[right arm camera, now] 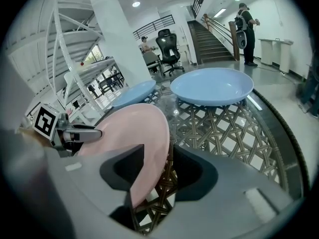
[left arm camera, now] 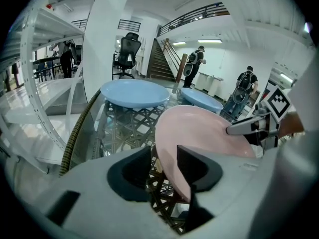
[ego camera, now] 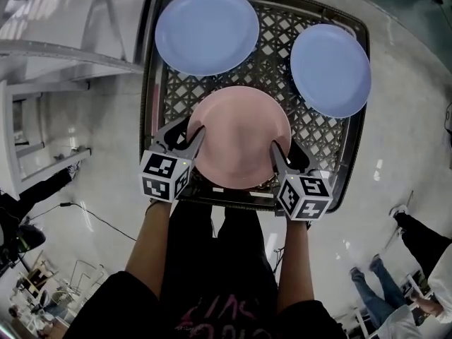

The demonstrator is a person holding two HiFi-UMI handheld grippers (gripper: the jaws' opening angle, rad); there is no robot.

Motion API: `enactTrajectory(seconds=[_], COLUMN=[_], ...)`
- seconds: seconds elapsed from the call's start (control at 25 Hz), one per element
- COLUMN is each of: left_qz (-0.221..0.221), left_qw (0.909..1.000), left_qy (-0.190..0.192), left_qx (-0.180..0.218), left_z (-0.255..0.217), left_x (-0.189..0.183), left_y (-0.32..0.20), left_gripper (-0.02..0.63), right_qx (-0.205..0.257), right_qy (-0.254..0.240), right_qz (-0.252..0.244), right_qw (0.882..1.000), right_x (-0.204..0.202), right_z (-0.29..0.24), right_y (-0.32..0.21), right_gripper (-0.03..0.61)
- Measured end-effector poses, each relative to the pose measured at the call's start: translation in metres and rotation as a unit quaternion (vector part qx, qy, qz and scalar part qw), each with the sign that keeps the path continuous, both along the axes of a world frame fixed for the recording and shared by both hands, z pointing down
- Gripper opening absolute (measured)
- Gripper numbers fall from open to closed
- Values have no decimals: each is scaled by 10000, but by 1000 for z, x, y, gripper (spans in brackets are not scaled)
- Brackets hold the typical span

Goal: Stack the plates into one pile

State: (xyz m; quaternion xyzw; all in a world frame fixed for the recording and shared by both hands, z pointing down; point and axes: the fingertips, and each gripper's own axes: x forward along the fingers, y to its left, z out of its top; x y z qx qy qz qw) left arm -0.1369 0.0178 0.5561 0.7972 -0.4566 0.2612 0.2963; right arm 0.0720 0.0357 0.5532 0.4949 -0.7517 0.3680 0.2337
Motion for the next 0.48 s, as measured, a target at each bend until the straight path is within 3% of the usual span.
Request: enactTrajectory(seconds=[0.2,0.32,0.48], left_qz=[13,-56,-128], left_qw=[10000,10000,9999], left_qy=[-89,-58,8], left_qx=[-17,-23,22], left_z=[4,5,-1], left_x=[2,1,1], left_y=[-3,-4,-5], left_gripper=[83,77,69], right_qx=[-65,-88,-30], right_qy=[85,270,235], right_qz=[-111,-75,38], right_qw=[9999,9996,9997], right_x=[-5,-1,2], right_z=[6,8,3], right_y=[-1,-2,-4], right_gripper=[163,103,89])
